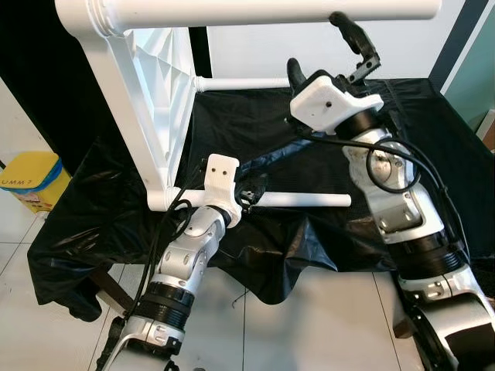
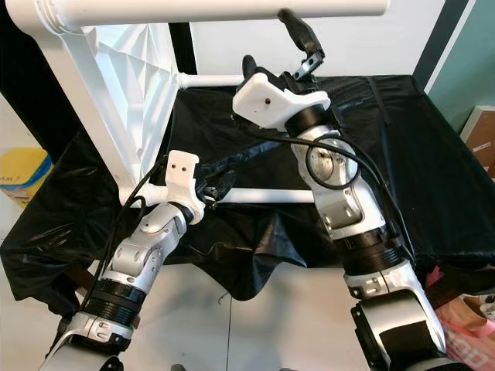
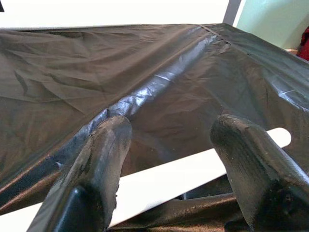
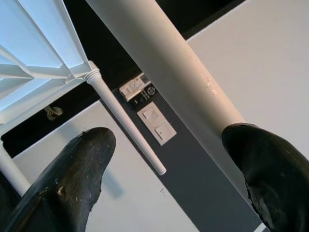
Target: Building children table
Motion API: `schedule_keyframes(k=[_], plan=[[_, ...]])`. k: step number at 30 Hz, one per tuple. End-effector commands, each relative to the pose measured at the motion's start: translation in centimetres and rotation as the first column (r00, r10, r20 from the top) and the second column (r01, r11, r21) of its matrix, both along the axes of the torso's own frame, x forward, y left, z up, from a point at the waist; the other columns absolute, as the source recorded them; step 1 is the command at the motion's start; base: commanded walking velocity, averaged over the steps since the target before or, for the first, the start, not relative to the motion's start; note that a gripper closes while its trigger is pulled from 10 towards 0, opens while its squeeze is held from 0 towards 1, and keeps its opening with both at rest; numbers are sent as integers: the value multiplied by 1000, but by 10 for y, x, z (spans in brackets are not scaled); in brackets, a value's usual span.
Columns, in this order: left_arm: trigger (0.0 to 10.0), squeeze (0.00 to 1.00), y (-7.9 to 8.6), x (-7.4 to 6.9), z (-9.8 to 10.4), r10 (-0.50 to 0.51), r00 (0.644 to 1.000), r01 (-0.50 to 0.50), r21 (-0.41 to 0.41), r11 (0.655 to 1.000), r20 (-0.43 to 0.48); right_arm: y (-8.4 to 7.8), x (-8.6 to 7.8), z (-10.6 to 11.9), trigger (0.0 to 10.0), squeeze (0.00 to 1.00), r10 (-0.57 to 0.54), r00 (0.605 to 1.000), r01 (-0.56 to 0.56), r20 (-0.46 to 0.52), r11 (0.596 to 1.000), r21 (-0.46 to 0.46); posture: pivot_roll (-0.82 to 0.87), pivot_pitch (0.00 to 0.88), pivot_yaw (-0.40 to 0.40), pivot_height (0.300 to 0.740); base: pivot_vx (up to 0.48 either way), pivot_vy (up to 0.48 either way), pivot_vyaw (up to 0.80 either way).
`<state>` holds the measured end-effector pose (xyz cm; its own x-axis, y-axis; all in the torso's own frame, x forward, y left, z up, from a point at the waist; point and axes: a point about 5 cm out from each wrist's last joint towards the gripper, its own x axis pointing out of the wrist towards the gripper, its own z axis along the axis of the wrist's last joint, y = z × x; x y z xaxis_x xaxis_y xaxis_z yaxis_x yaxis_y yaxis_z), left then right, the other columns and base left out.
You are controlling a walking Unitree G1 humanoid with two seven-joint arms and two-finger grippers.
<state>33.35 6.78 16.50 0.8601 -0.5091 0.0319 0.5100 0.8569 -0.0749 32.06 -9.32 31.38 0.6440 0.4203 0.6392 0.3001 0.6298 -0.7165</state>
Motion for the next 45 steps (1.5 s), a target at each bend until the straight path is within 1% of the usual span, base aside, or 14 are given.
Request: schedule_keyframes(k=[1, 4, 6, 11, 12, 18, 25, 28, 31, 35, 39, 41, 43, 45], plan=[[10000, 0, -7, 0, 1, -82, 996, 82, 5, 997, 16, 2, 1, 2, 10000, 0, 4, 1000, -4, 26, 1000, -26, -164, 44, -4, 740, 0, 0, 0], [10000, 0, -9, 1, 1, -83, 996, 83, 4, 997, 17, 1, 1, -5, 10000, 0, 3, 1000, -2, 20, 999, -35, -163, 41, -6, 740, 0, 0, 0], [10000, 0, -10, 1, 1, -83, 996, 83, 4, 997, 19, -5, -3, -23, 10000, 0, -3, 1000, 3, -1, 999, -37, -154, 39, -14, 740, 0, 0, 0], [10000, 0, -9, 2, 1, -80, 997, 80, 5, 997, 19, -8, -8, -32, 10000, 0, -6, 1000, 5, -11, 1000, -25, -151, 39, -14, 740, 0, 0, 0], [10000, 0, -6, 2, -1, -73, 997, 73, 6, 997, 16, -8, -15, -33, 10000, 0, -4, 1000, 4, 16, 1000, 7, -151, 40, -13, 740, 0, 0, 0], [10000, 0, -5, 3, -2, -69, 998, 69, 9, 998, 14, -7, -21, -27, 10000, 0, 0, 998, -3, 62, 999, 46, -152, 38, -13, 740, 0, 0, 0], [10000, 0, -8, 12, 1, -66, 998, 66, 9, 998, 23, 1, -18, -4, 10000, 0, 26, 993, -32, 114, 998, 53, -163, 31, -12, 740, 0, 0, 0], [10000, 0, -7, 17, 4, -59, 998, 59, 2, 998, 28, 5, -13, 14, 10000, 0, 30, 992, -33, 124, 999, 24, -182, 36, -6, 740, 0, 0, 0], [10000, 0, -5, 28, 12, -49, 998, 49, -3, 999, 38, 8, -1, 34, 10000, 0, 9, 997, -6, 75, 999, -38, -196, 50, -6, 740, 0, 0, 0], [10000, 0, -5, 30, 15, -47, 998, 47, -5, 999, 41, 7, 1, 37, 10000, 0, -1, 998, 3, 64, 999, -41, -196, 50, -6, 740, 0, 0, 0], [10000, 0, -4, 37, 21, -29, 998, 30, -21, 999, 47, 9, 7, 45, 10000, 0, -24, 999, 29, 48, 994, -106, -213, 68, -5, 740, 0, 0, 0], [10000, 0, -5, 42, 27, -20, 998, 22, -38, 999, 54, 11, 15, 49, 10000, 0, -56, 998, 54, -7, 980, -193, -213, 83, -6, 740, 0, 0, 0], [10000, 0, -5, 42, 27, -20, 998, 22, -38, 999, 54, 11, 15, 49, 10000, 0, -56, 998, 54, -7, 980, -193, -213, 83, -6, 740, 0, 0, 0], [10000, 0, -7, 44, 29, -20, 998, 23, -45, 999, 58, 14, 21, 49, 10000, 0, -73, 996, 56, -58, 964, -261, -214, 90, -6, 740, 0, 0, 0]])
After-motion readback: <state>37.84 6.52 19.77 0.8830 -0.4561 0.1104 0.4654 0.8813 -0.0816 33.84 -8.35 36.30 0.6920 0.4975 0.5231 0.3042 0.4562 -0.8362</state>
